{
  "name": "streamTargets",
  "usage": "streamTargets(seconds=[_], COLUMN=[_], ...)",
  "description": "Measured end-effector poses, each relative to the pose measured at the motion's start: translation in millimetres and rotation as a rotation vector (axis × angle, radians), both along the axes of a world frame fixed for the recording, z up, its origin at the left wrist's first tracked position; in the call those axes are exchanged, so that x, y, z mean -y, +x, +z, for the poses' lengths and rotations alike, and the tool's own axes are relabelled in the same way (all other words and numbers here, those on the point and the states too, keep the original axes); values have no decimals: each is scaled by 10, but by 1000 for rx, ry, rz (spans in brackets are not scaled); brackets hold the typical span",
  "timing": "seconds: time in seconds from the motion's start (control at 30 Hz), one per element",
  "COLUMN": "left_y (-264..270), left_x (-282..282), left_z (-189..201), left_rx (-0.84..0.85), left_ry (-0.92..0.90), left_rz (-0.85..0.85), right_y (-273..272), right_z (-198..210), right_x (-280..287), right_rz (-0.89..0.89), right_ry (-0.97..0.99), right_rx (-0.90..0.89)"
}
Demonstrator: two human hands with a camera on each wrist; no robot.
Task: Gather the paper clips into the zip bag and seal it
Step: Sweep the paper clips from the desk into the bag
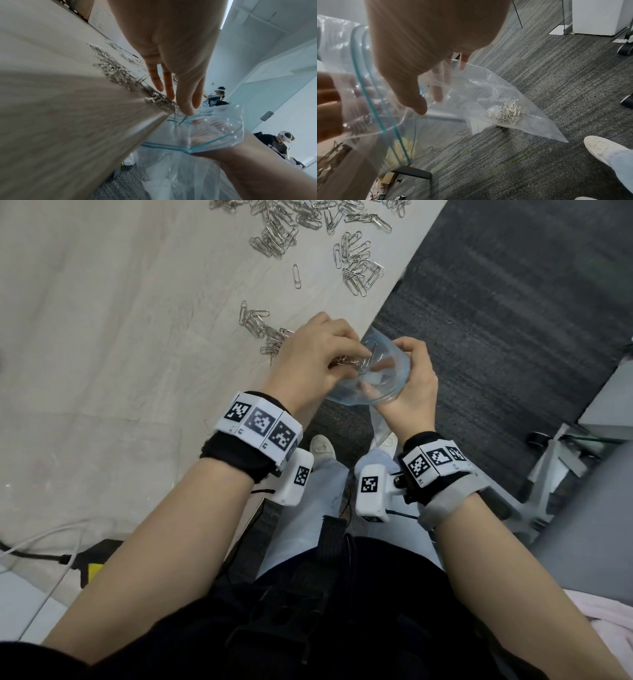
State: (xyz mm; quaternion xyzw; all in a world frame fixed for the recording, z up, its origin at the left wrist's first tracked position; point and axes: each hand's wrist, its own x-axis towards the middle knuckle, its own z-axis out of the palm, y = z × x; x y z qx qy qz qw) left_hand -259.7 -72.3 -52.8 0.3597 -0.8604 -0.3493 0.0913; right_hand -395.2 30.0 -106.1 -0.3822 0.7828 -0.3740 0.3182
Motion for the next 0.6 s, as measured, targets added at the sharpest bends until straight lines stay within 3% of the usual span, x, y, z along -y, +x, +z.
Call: streamTargets(seconds=[0.1,0.23,0.3,0.47,0.6], left_y=[127,439,579,615,529], left_x=[78,308,353,306,220], left_z=[69,177,206,217,132], left_rx=[-65,294,388,325,159], left_ry=[-24,86,125,135,152], left_rz=[119,299,318,324,266], right_y=[5,11,8,19,20], right_z=[12,4,-10,-18,-26], right_x=[4,-4,-5,-9,-2], right_rz=[-9,-6,-3,-1,4], right_ry=[-3,-1,4,-2,-3], right_rx=[3,9,5,0,-9])
